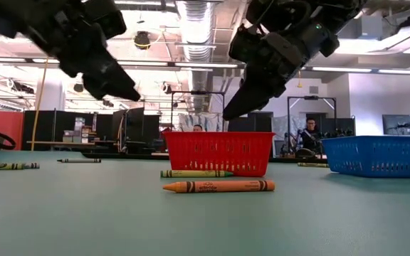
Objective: Sort crayons
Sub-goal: Put the orange crayon into the blue basket
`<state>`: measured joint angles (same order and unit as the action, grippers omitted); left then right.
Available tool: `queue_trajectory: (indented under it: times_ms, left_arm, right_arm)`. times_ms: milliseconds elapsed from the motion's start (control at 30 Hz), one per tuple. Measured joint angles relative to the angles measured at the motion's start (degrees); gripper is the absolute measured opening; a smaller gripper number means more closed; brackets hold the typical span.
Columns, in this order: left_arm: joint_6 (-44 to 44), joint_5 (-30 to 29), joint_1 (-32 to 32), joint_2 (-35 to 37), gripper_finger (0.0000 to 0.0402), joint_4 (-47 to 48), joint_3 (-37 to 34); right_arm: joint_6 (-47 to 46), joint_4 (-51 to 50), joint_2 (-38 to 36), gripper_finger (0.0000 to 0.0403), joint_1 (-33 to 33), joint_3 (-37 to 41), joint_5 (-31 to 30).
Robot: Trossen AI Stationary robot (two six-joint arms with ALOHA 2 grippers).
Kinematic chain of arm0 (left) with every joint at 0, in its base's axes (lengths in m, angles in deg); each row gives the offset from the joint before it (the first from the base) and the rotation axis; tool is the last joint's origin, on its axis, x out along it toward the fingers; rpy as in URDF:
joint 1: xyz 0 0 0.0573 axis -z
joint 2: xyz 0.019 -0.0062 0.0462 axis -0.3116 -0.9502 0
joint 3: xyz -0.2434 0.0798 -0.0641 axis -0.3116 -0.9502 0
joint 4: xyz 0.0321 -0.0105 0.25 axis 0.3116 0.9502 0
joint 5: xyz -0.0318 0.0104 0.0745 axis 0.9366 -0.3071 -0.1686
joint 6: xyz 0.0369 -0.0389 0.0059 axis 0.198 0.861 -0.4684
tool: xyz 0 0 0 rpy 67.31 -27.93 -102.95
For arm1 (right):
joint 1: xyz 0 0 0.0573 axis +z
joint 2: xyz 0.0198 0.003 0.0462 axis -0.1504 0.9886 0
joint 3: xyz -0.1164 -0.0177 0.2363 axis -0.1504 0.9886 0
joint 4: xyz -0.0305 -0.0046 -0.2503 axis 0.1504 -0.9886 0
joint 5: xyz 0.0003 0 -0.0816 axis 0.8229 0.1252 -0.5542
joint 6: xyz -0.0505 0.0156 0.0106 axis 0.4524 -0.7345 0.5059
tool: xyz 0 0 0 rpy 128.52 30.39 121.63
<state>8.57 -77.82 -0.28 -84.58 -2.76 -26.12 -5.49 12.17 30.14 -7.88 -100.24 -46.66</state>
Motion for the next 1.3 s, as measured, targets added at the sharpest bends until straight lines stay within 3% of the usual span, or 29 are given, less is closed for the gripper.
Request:
queue_trajectory:
  times_ms: [167,333,433,700,800,967,1300]
  left_arm:
    - [0.36,-0.99,5.25,-7.9,0.0174,-15.09,-1.32]
    - [-3.84,3.43,7.65,-23.05,0.0174,-26.86,3.51]
    - [-4.71,5.09,7.52,-30.28,0.0174,-26.5,9.24]
    - [-8.34,11.52,6.22,-40.41,0.0174,-19.64,23.84]
    - [-9.66,8.97,6.28,-41.35,0.0174,-13.85,27.59]
    - [-7.5,-1.06,7.09,-41.24,0.0174,-5.81,29.85]
    - [-1.57,-1.73,9.93,-46.78,0.0174,-6.72,30.47]
  right_arm:
    - [-0.26,-3.62,-0.69,0.0092,3.41,0.0,-0.78]
    - [-0.46,-7.54,-3.93,0.0092,9.04,-0.01,-10.99]
    - [-0.5,-9.7,-7.17,0.0092,12.36,-0.07,-15.88]
    - [-2.21,-11.04,-11.27,0.0092,18.47,-0.04,-19.38]
    - [-3.49,-12.21,-11.1,0.0092,20.95,-0.08,-21.63]
    - [-8.56,-15.31,-10.4,0.0092,25.69,-0.02,-24.81]
    - [-15.55,-17.25,-10.01,0.0092,34.36,0.0,-36.39]
